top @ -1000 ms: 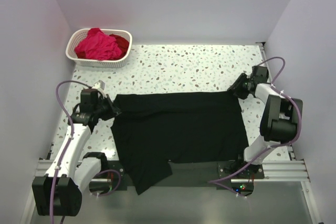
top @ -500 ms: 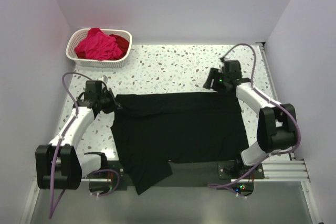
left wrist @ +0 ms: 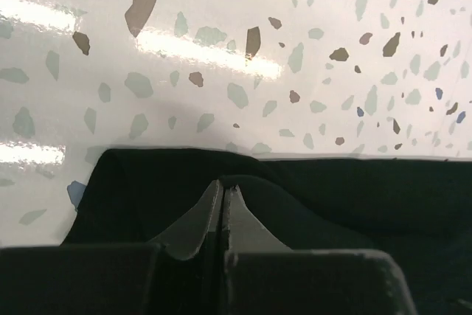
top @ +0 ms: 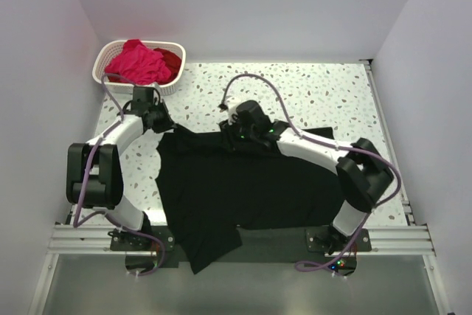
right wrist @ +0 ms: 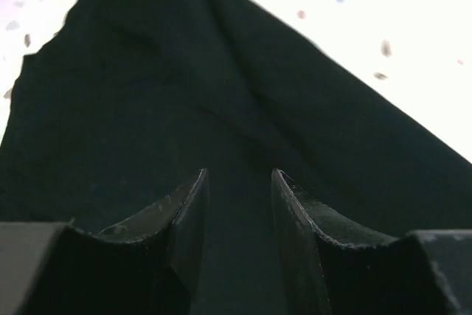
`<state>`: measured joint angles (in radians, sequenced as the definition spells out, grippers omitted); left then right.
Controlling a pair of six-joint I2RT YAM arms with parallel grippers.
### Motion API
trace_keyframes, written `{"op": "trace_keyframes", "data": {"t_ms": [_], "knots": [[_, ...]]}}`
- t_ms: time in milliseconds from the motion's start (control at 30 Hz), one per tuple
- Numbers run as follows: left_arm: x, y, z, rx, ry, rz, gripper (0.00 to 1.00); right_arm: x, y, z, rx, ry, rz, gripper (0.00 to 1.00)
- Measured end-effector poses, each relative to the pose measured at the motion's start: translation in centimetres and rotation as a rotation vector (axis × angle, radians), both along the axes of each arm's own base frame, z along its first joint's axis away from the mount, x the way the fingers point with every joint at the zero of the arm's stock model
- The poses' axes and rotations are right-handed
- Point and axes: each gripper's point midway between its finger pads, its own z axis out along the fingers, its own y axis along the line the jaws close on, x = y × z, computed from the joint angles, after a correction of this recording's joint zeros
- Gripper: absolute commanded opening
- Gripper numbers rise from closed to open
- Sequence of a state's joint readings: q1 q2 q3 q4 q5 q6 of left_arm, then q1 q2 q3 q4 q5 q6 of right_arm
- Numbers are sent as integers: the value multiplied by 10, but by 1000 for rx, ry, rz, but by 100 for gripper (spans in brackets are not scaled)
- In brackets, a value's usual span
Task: Fold and stack the t-shirts
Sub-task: Fold the tshirt
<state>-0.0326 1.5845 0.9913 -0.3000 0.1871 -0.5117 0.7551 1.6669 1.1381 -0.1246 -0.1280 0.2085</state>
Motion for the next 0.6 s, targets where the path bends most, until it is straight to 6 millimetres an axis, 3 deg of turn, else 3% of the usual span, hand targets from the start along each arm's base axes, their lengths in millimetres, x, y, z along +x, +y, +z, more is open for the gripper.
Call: {"op": "trace_keyframes", "data": {"t_ms": [133, 300, 467, 600], "knots": [[3, 0, -13, 18, 27, -1, 0, -13, 44, -15, -46, -38, 109, 41], [2, 0, -24, 30, 53, -4, 0, -22, 83, -36, -100, -76, 202, 41], [2, -3, -29, 35, 61, -18, 0, -16, 104, -53, -154, -113, 235, 41], [3, -3, -28, 38, 55, -18, 0, -6, 108, -68, -210, -143, 227, 41]]}}
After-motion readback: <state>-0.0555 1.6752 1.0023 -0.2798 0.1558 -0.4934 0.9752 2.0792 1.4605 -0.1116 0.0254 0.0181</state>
